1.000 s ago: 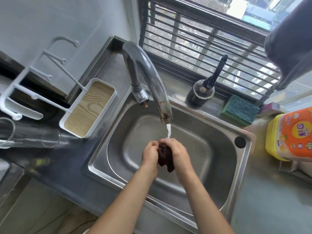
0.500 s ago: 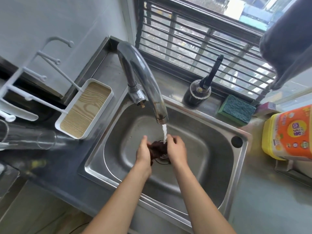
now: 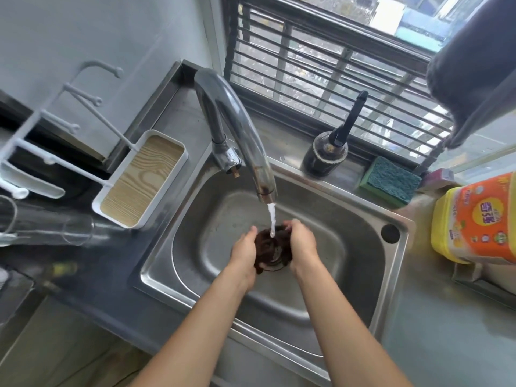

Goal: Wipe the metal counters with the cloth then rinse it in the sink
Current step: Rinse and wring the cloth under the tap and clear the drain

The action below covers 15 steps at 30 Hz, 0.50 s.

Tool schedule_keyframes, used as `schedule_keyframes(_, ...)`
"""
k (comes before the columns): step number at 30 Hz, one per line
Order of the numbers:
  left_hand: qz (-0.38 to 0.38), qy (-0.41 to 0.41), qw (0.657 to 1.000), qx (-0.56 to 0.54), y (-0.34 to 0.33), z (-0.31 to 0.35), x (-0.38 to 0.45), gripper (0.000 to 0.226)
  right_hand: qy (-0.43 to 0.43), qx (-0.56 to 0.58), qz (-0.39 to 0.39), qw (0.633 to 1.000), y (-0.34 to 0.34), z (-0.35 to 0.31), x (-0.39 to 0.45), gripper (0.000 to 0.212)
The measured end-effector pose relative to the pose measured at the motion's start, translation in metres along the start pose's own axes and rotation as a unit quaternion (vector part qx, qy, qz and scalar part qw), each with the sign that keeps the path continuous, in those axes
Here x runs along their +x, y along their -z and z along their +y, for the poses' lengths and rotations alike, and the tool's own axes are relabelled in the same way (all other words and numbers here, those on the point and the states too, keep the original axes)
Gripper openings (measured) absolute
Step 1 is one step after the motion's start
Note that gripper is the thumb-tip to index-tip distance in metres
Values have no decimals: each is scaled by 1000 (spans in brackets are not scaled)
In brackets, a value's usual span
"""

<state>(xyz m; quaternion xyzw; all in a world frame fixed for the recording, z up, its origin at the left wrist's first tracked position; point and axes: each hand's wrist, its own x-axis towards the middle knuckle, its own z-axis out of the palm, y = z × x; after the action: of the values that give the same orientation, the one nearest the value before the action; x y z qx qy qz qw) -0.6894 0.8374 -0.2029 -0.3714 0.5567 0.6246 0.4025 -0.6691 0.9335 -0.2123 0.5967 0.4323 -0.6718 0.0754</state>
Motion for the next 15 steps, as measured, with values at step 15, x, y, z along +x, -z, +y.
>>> schedule_keyframes(15,-25,-48,994,92,9,8,-6,25,119,-109,63,985,4,2,7,36)
